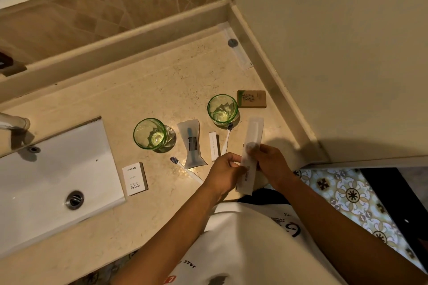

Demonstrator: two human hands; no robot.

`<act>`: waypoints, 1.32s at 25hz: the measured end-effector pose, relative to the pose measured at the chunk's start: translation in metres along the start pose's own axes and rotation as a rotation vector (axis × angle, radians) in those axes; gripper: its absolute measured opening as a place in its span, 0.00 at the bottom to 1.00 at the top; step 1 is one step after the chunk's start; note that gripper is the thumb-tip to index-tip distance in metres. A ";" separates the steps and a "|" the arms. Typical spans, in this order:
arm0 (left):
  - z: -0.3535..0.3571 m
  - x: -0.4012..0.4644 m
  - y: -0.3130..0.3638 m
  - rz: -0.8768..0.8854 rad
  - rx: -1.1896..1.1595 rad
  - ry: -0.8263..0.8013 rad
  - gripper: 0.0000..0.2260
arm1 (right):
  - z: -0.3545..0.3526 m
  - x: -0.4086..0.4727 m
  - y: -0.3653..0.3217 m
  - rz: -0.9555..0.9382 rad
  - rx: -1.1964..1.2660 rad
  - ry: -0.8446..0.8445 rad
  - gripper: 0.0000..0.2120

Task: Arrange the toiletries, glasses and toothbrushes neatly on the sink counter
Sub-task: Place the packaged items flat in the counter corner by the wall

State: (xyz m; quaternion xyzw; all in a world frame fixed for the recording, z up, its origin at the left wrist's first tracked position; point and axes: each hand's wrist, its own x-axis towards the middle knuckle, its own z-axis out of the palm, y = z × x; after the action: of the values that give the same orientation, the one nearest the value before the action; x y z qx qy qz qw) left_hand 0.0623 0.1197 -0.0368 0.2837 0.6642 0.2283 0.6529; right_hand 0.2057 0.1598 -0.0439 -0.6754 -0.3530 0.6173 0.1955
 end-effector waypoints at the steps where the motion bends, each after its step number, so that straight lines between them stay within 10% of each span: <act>1: -0.001 -0.002 0.001 0.038 0.084 0.021 0.11 | 0.002 -0.001 -0.003 -0.032 -0.048 0.020 0.13; 6: 0.000 -0.008 0.022 0.306 0.210 0.110 0.10 | 0.011 0.000 -0.034 -0.225 -0.226 0.123 0.09; 16: -0.038 0.008 0.074 0.301 -0.183 0.146 0.05 | 0.006 0.000 -0.091 -0.324 -0.008 0.035 0.12; 22: -0.065 0.035 0.104 0.266 -0.307 0.254 0.06 | 0.012 0.017 -0.106 -0.684 -0.436 0.012 0.08; 26: -0.075 0.063 0.128 0.243 -0.319 0.323 0.04 | 0.008 0.042 -0.131 -0.633 -0.500 -0.234 0.09; 33: -0.101 0.122 0.177 0.166 -0.350 0.282 0.08 | 0.024 0.095 -0.171 -0.383 -0.308 -0.078 0.11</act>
State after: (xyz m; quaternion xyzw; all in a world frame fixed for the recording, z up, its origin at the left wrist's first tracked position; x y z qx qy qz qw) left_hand -0.0233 0.3391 -0.0034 0.1851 0.6736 0.4300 0.5720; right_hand 0.1412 0.3392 0.0058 -0.5935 -0.5719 0.5336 0.1899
